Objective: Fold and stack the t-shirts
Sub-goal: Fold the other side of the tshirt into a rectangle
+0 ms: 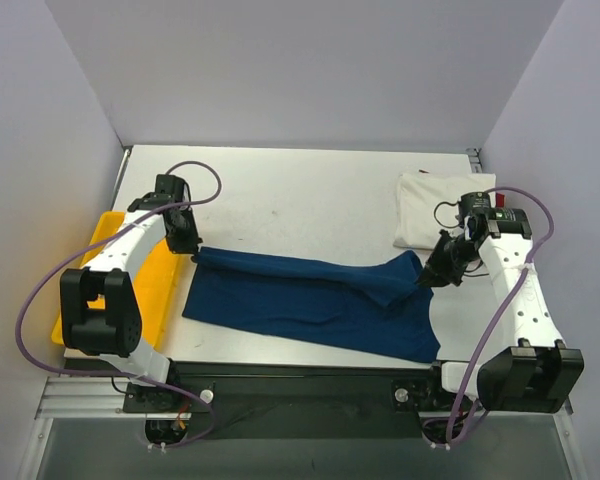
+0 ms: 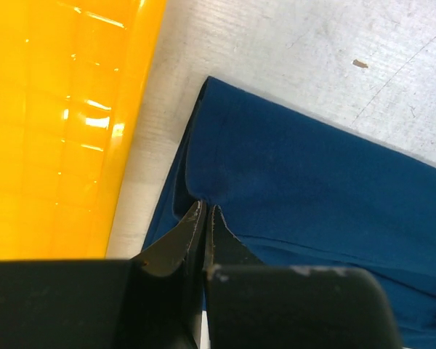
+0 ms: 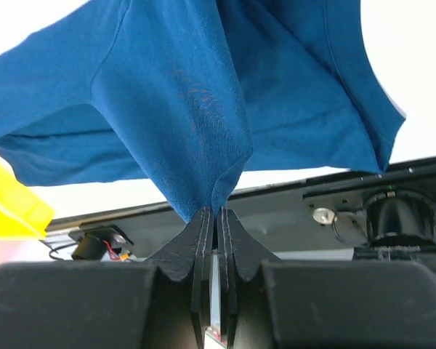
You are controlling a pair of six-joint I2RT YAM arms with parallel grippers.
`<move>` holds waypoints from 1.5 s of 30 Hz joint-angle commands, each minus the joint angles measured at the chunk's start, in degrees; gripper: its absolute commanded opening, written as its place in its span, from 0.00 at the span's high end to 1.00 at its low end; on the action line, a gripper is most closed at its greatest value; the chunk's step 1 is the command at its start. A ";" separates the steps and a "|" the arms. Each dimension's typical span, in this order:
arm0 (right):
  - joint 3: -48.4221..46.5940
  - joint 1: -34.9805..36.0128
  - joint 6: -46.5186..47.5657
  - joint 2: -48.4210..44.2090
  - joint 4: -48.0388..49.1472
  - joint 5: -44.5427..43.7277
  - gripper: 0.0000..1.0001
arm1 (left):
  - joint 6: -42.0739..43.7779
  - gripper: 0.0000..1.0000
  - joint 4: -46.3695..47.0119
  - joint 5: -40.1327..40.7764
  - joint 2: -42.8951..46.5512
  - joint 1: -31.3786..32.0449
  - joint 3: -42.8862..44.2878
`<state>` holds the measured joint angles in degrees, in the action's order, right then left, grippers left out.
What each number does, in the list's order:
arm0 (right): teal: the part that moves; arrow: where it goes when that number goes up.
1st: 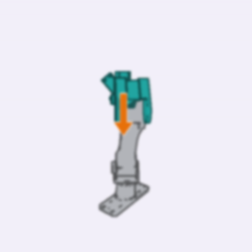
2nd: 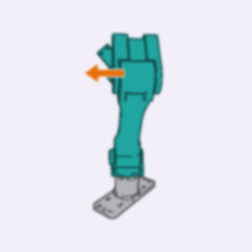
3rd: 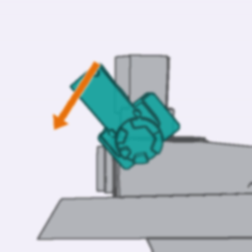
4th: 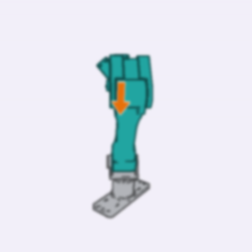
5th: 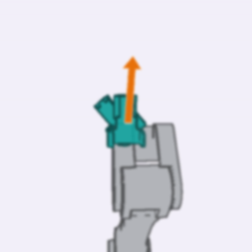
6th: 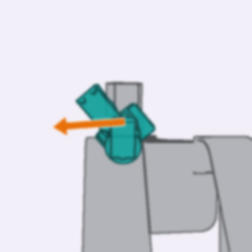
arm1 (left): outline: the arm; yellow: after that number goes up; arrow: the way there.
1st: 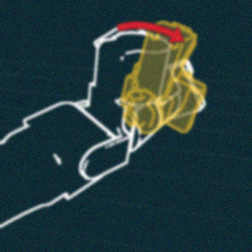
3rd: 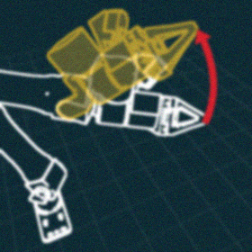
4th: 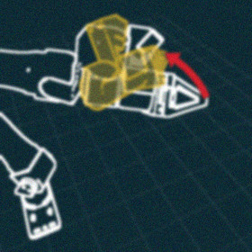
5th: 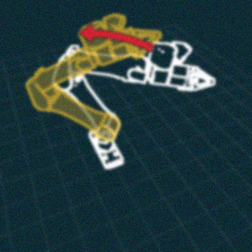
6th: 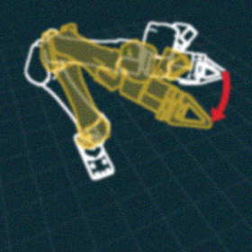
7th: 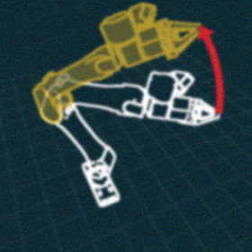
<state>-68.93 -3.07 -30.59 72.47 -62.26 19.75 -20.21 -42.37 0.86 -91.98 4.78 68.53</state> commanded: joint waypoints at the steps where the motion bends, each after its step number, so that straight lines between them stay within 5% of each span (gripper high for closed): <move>1: 0.98 -0.44 0.79 -3.20 -5.50 -0.85 1.00 | -2.11 1.00 0.54 2.73 2.95 -0.21 -0.50; 16: 11.17 0.52 2.37 -8.22 -9.64 -1.64 1.00 | -4.84 0.98 -0.87 5.55 2.78 -0.21 -2.18; 18: 13.98 0.61 2.64 -8.39 -8.23 -2.87 0.99 | -4.84 0.70 0.09 5.29 3.21 -0.12 -2.26; 21: 16.98 0.70 2.55 -8.04 -5.77 -6.47 0.59 | -4.76 0.49 2.45 1.70 4.27 0.50 -2.96; 27: 12.33 2.72 3.95 -6.90 -2.70 -7.71 0.49 | -5.98 0.37 4.92 -0.77 4.27 5.76 -2.35; 45: 10.21 39.10 6.16 11.82 19.98 0.72 0.55 | -11.17 0.33 17.40 -15.10 -4.07 11.22 -8.24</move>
<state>-59.79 33.45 -24.80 83.18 -44.31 18.79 -30.09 -30.59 -10.02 -95.00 15.92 61.01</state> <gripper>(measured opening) 0.453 0.670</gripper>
